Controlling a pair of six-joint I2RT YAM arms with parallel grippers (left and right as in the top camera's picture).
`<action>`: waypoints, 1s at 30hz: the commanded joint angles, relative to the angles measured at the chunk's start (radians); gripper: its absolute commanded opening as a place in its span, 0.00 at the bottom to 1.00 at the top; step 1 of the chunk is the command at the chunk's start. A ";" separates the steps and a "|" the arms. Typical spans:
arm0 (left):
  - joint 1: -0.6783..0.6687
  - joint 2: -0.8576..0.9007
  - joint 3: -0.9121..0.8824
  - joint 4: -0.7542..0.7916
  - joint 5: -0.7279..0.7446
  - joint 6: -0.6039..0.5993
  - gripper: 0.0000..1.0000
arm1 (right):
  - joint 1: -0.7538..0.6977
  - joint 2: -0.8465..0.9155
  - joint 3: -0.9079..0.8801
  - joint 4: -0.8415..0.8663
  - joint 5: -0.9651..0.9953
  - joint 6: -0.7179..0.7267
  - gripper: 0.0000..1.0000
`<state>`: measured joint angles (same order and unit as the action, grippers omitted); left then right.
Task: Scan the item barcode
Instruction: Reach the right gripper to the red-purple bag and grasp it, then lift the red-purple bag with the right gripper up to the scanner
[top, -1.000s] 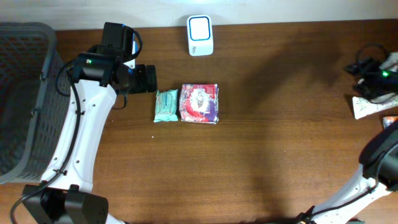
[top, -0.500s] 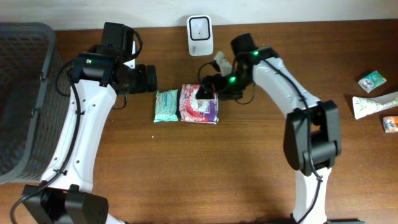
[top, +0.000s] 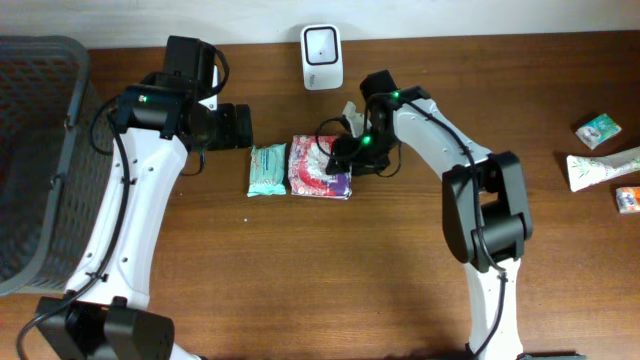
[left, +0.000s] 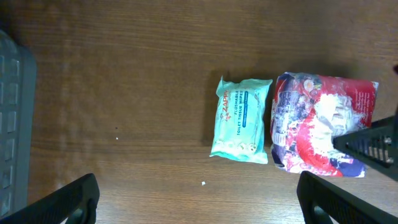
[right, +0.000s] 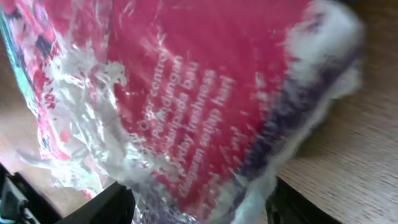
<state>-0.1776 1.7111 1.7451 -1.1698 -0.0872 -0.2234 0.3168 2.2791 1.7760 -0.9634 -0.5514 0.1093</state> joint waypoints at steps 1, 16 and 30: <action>-0.003 -0.004 0.006 -0.002 -0.011 0.019 0.99 | 0.031 0.007 -0.033 0.005 0.040 -0.027 0.42; -0.003 -0.004 0.006 -0.002 -0.011 0.020 0.99 | 0.038 -0.061 0.420 -0.658 1.137 0.357 0.04; -0.003 -0.004 0.006 -0.002 -0.011 0.019 0.99 | 0.283 -0.061 0.283 -0.374 0.752 0.311 0.33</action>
<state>-0.1776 1.7111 1.7451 -1.1702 -0.0872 -0.2230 0.5491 2.2356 1.9865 -1.3403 0.3519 0.4328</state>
